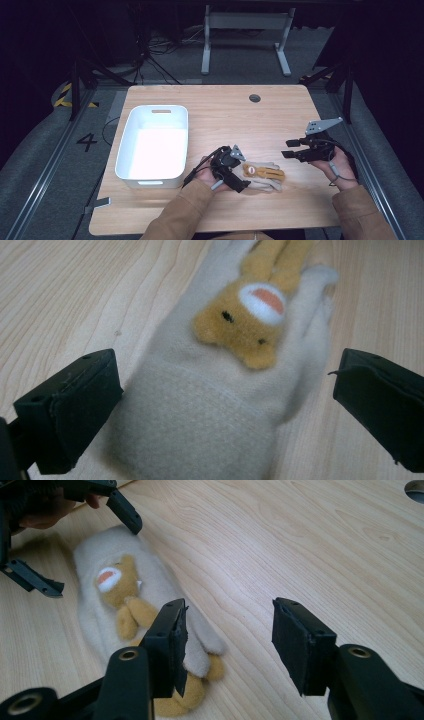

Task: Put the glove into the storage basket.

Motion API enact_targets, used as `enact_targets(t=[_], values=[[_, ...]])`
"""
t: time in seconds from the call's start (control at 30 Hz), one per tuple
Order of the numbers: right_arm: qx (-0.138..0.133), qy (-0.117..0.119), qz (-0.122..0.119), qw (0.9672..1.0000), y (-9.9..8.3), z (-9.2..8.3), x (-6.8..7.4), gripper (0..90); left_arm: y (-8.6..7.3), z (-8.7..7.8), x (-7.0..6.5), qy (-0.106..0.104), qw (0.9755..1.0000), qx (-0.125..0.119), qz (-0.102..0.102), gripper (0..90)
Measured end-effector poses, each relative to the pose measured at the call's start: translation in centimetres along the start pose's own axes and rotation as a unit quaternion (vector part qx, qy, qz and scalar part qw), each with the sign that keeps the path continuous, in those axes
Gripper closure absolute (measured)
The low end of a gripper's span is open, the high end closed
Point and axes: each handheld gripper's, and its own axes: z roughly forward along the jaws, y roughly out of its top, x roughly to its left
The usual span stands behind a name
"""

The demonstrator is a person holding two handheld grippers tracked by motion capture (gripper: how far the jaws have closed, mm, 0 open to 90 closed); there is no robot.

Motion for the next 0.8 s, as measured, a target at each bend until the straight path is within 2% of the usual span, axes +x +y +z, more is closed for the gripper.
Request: enact_targets(t=[0.17,0.3,0.57,0.8], values=[[0.003,0.002,0.000,1.0000,0.0,0.2,0.1,48.3,-0.3,0.6,0.2,-0.009,0.9999,0.000,0.014,0.0],[0.005,0.003,-0.003,1.0000,0.0,0.4,0.1,48.2,-0.4,1.1,0.3,-0.010,0.9998,0.003,0.017,0.0],[0.007,0.004,-0.001,1.0000,0.0,0.5,0.2,48.0,-0.4,2.1,-0.2,-0.013,0.9990,0.026,0.034,0.0],[0.006,0.004,-0.001,1.0000,0.0,0.5,0.2,47.8,-0.6,2.9,-0.5,-0.005,0.9986,0.042,0.034,0.0]])
